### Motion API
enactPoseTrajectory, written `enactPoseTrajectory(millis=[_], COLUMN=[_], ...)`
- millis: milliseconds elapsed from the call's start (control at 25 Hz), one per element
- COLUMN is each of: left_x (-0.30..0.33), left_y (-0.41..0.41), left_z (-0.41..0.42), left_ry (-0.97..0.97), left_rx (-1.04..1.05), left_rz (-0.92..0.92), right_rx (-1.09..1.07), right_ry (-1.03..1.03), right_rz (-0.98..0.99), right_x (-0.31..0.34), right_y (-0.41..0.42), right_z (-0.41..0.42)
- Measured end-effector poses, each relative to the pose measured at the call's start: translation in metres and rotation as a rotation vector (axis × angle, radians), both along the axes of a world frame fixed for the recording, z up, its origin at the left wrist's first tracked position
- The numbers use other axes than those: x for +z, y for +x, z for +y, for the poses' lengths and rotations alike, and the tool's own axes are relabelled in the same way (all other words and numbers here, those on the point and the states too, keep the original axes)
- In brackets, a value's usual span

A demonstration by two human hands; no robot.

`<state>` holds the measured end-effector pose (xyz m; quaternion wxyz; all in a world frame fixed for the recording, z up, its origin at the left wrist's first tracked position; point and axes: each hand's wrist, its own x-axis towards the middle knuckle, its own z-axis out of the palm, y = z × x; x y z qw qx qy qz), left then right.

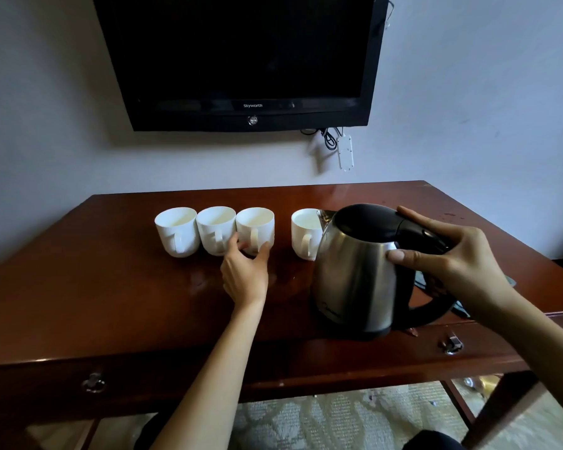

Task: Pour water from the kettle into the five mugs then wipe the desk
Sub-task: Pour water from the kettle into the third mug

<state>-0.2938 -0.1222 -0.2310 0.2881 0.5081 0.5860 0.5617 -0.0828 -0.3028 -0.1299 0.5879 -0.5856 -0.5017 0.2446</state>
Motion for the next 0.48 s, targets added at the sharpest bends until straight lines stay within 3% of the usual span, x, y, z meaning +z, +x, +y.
enactPoseTrajectory(millis=[160,320,480], left_x=[0.002,-0.004,-0.020], left_y=[0.005,-0.012,-0.037], left_z=[0.013,0.010,0.010], left_ry=[-0.044,0.036,0.091], left_rx=[-0.049,-0.047,-0.176], left_rz=[0.031,0.050,0.029], right_rx=[-0.009,-0.015,0.048], right_ry=[-0.012,-0.011,-0.072], right_rz=[-0.015,-0.048,-0.141], right_x=[0.001,0.008,0.030], right_y=[-0.001,-0.005,-0.012], right_z=[-0.001,0.001,0.011])
